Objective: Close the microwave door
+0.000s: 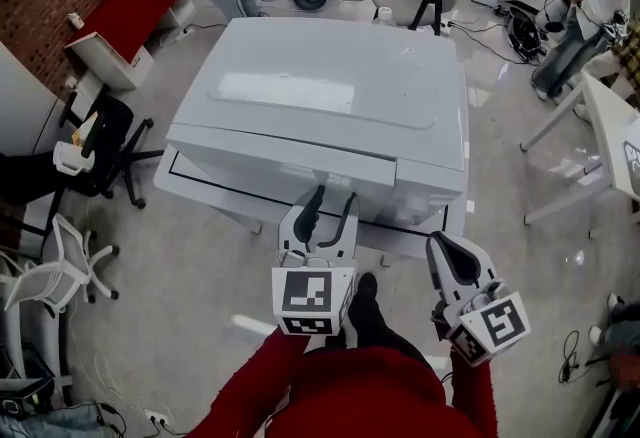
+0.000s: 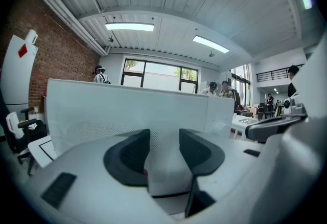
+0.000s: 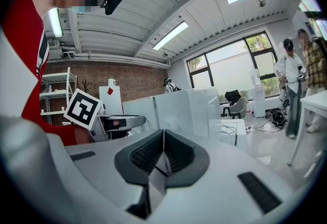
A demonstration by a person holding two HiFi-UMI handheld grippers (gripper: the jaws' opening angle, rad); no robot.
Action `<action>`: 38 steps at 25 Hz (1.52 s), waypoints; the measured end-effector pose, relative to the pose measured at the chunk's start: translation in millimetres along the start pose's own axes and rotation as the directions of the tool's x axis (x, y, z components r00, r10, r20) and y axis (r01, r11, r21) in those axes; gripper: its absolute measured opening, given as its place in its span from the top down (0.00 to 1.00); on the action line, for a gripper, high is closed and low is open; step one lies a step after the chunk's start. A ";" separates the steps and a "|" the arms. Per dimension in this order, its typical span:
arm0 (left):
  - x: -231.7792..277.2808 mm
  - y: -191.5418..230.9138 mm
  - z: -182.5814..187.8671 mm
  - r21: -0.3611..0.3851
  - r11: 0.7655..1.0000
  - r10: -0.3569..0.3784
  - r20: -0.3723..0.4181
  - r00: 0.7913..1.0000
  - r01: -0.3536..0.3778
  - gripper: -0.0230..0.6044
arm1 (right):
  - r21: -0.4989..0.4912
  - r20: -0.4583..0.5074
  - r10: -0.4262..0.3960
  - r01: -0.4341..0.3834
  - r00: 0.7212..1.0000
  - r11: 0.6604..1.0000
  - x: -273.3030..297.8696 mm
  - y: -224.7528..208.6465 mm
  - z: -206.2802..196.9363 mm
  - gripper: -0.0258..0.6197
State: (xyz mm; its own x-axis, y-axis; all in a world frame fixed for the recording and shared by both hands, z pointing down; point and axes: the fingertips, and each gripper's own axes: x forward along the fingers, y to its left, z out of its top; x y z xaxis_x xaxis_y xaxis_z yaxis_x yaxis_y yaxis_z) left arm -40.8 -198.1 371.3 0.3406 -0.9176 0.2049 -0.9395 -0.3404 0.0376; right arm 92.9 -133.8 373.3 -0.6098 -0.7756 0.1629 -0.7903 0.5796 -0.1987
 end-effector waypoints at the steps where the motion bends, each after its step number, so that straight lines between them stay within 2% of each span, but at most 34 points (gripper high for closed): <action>1: 1.5 -1.2 0.2 0.002 1.000 -0.004 -0.005 1.000 0.004 0.66 | 0.000 -0.007 -0.001 0.001 1.000 1.000 -0.3 -0.6 -1.6 0.94; 5: 9.5 1.6 1.6 -0.025 1.000 -0.003 -0.018 1.000 0.003 0.68 | 0.021 0.012 0.014 -0.014 1.000 1.000 -0.7 4.0 0.6 0.94; 15: 8.8 5.8 3.6 -0.015 0.999 0.029 0.003 1.000 -0.029 0.68 | 0.005 -0.018 0.018 -0.018 1.000 1.000 -1.2 1.9 -3.5 0.94; 18: 3.5 4.8 7.4 -0.010 1.000 -0.002 0.012 1.000 0.002 0.68 | -0.002 -0.006 0.029 -0.029 1.000 1.000 0.1 4.6 1.3 0.94; 20: -7.6 1.5 19.7 -0.001 0.999 -0.053 0.057 0.997 0.053 0.72 | -0.012 0.007 0.042 -0.041 0.999 0.999 -0.6 8.4 6.2 0.94; 22: -17.1 -4.4 34.0 0.002 0.989 -0.144 0.117 0.983 0.145 0.83 | -0.024 0.028 0.054 -0.053 0.998 0.998 -1.6 10.7 12.4 0.94; 24: -23.9 -11.2 43.4 -0.001 0.968 -0.247 0.169 0.954 0.251 0.93 | -0.029 0.051 0.061 -0.059 0.997 0.998 -2.9 12.4 17.2 0.94; 27: -36.4 -25.0 47.9 0.025 0.924 -0.379 0.212 0.901 0.383 0.95 | -0.039 0.088 0.080 -0.077 0.993 0.996 -6.0 18.0 24.0 0.94; 30: -49.4 -37.0 44.5 0.033 0.886 -0.458 0.227 0.860 0.463 0.95 | -0.044 0.092 0.094 -0.091 0.991 0.995 -10.0 23.6 24.6 0.94; 34: -67.0 -44.1 32.6 0.009 0.864 -0.491 0.234 0.839 0.503 0.95 | -0.055 0.114 0.118 -0.113 0.986 0.992 -15.0 32.8 27.1 0.94; 38: -83.7 -41.2 15.5 0.001 0.872 -0.478 0.219 0.851 0.489 0.95 | -0.083 0.163 0.162 -0.150 0.973 0.985 -20.3 44.2 35.2 0.94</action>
State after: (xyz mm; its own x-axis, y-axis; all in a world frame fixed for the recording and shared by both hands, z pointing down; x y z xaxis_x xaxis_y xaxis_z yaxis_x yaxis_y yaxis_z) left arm -30.1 -110.5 337.4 0.7464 -0.6630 -0.0574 -0.6526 -0.7461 0.1325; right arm 72.4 -101.2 327.2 -0.7115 -0.7020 -0.0315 -0.6922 0.7079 -0.1403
